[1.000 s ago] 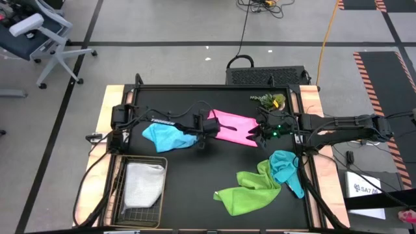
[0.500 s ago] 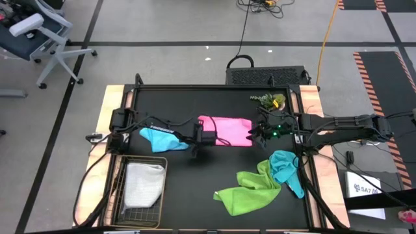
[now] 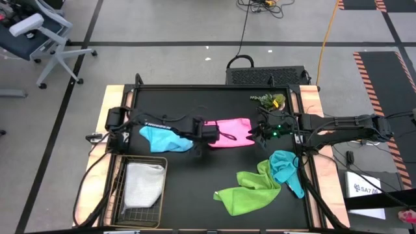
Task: Fold microfiber towels
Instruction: Fold the pink microfiber cloth
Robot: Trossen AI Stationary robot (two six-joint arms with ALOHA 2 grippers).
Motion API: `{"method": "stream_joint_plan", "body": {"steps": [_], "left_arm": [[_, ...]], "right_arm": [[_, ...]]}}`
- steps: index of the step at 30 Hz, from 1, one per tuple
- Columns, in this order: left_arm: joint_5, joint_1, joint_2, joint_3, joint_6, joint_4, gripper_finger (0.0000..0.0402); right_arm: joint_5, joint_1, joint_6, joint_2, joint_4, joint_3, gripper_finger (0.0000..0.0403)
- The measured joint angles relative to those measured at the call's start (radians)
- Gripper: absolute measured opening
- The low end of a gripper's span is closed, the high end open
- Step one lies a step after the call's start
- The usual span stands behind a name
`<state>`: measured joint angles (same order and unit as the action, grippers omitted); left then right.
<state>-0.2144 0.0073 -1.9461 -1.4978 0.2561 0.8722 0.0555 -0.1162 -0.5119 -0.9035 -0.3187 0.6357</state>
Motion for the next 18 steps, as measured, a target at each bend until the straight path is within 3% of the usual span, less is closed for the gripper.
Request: {"method": "stream_joint_plan", "body": {"steps": [11,15,18], "left_arm": [[0.005,0.001,-0.001,-0.012,0.037,-0.001,0.0001],[0.005,0.002,-0.001,-0.012,0.037,-0.003,0.0],[0.006,0.004,-0.001,-0.012,0.03,-0.003,0.0]], "right_arm": [[-0.052,0.0,-0.007,-0.014,-0.078,0.0,0.0158],[-0.126,-0.007,-0.009,-0.057,-0.092,-0.001,0.0125],[-0.132,-0.029,-0.002,-0.123,-0.073,-0.001,0.0078]]}}
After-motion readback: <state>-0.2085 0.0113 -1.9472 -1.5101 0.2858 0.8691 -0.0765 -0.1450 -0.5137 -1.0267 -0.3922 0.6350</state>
